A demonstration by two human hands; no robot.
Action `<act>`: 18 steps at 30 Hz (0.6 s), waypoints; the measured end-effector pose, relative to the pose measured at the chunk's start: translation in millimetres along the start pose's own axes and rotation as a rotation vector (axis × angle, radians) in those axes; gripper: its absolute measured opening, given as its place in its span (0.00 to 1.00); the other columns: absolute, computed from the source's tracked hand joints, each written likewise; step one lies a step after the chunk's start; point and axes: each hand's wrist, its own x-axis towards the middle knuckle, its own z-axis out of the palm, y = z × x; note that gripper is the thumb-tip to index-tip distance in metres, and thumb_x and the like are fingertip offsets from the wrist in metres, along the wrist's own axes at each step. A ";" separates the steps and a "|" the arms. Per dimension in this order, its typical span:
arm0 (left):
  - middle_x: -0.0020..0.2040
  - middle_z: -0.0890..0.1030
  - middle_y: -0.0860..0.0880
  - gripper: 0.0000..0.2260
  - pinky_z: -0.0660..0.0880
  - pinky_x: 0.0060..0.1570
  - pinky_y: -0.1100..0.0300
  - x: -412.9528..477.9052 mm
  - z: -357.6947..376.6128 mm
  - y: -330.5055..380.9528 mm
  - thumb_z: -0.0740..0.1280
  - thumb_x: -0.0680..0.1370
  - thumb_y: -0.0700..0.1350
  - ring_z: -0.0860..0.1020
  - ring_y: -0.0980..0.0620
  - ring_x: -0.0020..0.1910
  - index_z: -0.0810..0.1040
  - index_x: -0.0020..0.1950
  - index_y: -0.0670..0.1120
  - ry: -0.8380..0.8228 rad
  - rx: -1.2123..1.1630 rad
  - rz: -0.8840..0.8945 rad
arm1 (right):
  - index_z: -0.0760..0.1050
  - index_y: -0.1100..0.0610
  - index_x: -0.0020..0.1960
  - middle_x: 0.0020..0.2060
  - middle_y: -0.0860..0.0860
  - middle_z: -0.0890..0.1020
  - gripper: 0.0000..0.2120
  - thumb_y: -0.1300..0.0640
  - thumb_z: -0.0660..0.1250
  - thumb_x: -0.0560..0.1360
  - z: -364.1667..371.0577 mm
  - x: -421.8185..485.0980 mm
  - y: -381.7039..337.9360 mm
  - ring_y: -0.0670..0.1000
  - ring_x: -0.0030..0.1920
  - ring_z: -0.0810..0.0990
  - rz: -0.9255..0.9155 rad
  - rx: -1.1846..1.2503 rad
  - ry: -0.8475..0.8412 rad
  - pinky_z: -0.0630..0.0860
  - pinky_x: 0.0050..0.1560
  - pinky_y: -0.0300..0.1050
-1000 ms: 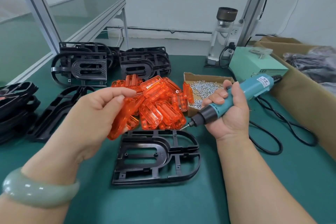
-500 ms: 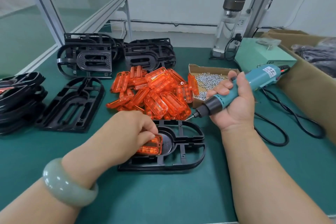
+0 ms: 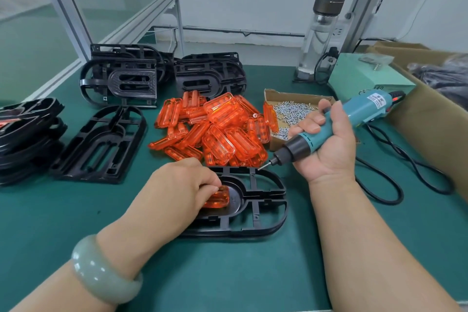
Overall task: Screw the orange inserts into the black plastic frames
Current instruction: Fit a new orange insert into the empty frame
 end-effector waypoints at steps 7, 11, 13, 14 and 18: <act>0.47 0.74 0.62 0.10 0.64 0.45 0.77 1.0 -9.0 -6.8 0.68 0.76 0.44 0.72 0.64 0.43 0.83 0.54 0.57 -0.191 0.025 0.084 | 0.72 0.52 0.44 0.28 0.44 0.71 0.06 0.50 0.64 0.74 -0.1 -0.1 -0.1 0.41 0.25 0.69 0.000 -0.004 0.006 0.69 0.33 0.37; 0.47 0.77 0.58 0.10 0.69 0.54 0.62 -0.6 -9.6 -8.0 0.68 0.76 0.47 0.73 0.57 0.51 0.81 0.55 0.58 -0.180 0.114 0.087 | 0.71 0.52 0.45 0.28 0.44 0.71 0.07 0.49 0.65 0.72 1.0 -0.5 -0.8 0.41 0.24 0.69 0.000 0.000 0.012 0.69 0.32 0.36; 0.46 0.77 0.57 0.10 0.71 0.53 0.60 -0.3 -11.2 -8.1 0.70 0.75 0.45 0.76 0.56 0.49 0.83 0.53 0.57 -0.198 0.047 0.046 | 0.71 0.52 0.44 0.28 0.43 0.71 0.07 0.49 0.65 0.72 2.0 -1.3 -0.7 0.41 0.24 0.69 0.000 0.003 0.019 0.69 0.33 0.36; 0.45 0.77 0.57 0.10 0.71 0.52 0.60 -0.3 -11.8 -7.5 0.70 0.74 0.44 0.77 0.56 0.47 0.83 0.53 0.56 -0.201 0.023 0.035 | 0.71 0.52 0.44 0.28 0.43 0.71 0.07 0.49 0.65 0.72 2.6 -1.6 -0.6 0.41 0.24 0.69 0.000 0.007 0.018 0.69 0.33 0.36; 0.44 0.76 0.57 0.09 0.71 0.49 0.63 0.0 -10.8 -5.5 0.70 0.75 0.45 0.75 0.57 0.43 0.83 0.52 0.57 -0.198 0.004 0.008 | 0.72 0.52 0.44 0.28 0.44 0.70 0.07 0.49 0.65 0.71 5.9 -3.0 -0.6 0.41 0.24 0.69 -0.007 0.027 0.009 0.70 0.32 0.36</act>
